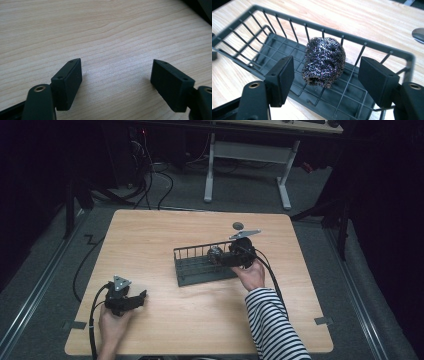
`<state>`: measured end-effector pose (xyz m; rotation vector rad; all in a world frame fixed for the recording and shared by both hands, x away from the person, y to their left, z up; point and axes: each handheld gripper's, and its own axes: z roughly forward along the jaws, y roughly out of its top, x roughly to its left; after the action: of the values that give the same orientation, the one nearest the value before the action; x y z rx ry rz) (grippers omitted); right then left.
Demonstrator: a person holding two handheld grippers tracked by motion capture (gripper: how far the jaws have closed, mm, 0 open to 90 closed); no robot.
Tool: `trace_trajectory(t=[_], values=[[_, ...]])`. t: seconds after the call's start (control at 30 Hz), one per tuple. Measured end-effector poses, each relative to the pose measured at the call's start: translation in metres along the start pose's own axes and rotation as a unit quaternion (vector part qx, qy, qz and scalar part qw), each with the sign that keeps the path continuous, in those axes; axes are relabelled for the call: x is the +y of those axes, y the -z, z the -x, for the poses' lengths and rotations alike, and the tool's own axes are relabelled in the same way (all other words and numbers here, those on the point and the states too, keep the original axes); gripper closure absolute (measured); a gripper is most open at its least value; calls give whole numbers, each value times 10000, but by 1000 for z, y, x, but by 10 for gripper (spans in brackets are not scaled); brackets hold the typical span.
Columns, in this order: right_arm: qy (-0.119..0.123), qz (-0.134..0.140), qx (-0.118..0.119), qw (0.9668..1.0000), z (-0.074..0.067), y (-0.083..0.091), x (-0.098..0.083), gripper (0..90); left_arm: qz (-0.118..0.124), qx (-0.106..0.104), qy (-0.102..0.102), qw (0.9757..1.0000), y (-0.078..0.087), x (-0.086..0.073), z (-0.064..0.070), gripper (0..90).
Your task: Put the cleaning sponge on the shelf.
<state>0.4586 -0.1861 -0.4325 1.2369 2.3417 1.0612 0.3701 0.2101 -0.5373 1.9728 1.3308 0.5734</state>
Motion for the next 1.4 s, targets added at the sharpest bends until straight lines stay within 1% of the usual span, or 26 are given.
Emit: trace_trajectory(t=[0.03,0.07,0.1,0.3,0.33,0.4,0.5,0.53,0.57,0.63,0.8,0.87,0.9,0.93,0.97,1.0,1.1,1.13,1.2,1.27,1.33,1.37,1.4], values=[[0,0,0,10000,0,0,0,295,0,0,0,10000,0,0,0,255],[-8,93,0,10000,0,5,0,299,1,0,0,10000,0,0,0,255],[-8,93,0,10000,0,5,0,299,1,0,0,10000,0,0,0,256],[-38,277,-39,9996,3,19,-4,316,-3,-4,-2,10000,0,0,0,255],[-116,328,-44,9994,4,24,-7,322,-3,-4,-2,10000,0,0,0,255],[-146,358,-39,9992,7,27,-10,323,-5,-2,-3,10000,0,0,0,255],[-197,312,-35,9993,9,31,-13,323,-4,-2,-3,10000,0,0,0,255],[-191,348,-48,9992,10,36,-14,328,-3,-2,-2,10000,0,0,0,255],[-191,348,-48,9992,10,36,-14,328,-3,-2,-2,10000,0,0,0,255],[-177,427,-88,9989,10,44,-17,343,-5,-1,-4,10000,0,0,0,255],[-228,456,-151,9986,13,56,-28,346,-3,-3,-3,10000,0,0,0,255],[-252,526,-169,9982,15,63,-31,346,-3,-2,-2,10000,0,0,0,255],[-252,526,-169,9982,15,63,-31,346,-3,-2,-2,10000,0,0,0,255],[-255,587,-213,9977,15,69,-33,350,-3,-3,-3,10000,0,0,0,255],[-255,587,-213,9977,15,69,-33,350,-3,-3,-3,10000,0,0,0,255],[-307,687,-194,9970,17,74,-36,353,-4,-3,-4,10000,0,0,0,255],[-336,684,-215,9969,19,77,-41,354,-4,-2,-4,10000,0,0,0,255],[-366,652,-248,9969,21,79,-46,353,-3,-2,-5,10000,0,0,0,255],[-356,665,-258,9968,21,80,-47,354,-4,-2,-4,10000,0,0,0,255],[-370,728,-286,9963,21,87,-50,354,-6,0,-4,10000,0,0,0,255],[-354,766,-283,9960,21,90,-51,354,-3,-2,-3,10000,0,0,0,255],[-354,782,-317,9958,21,94,-53,354,-2,-2,-2,10000,0,0,0,255],[-305,788,-399,9956,19,96,-54,356,-3,-3,-3,10000,0,0,0,255]])
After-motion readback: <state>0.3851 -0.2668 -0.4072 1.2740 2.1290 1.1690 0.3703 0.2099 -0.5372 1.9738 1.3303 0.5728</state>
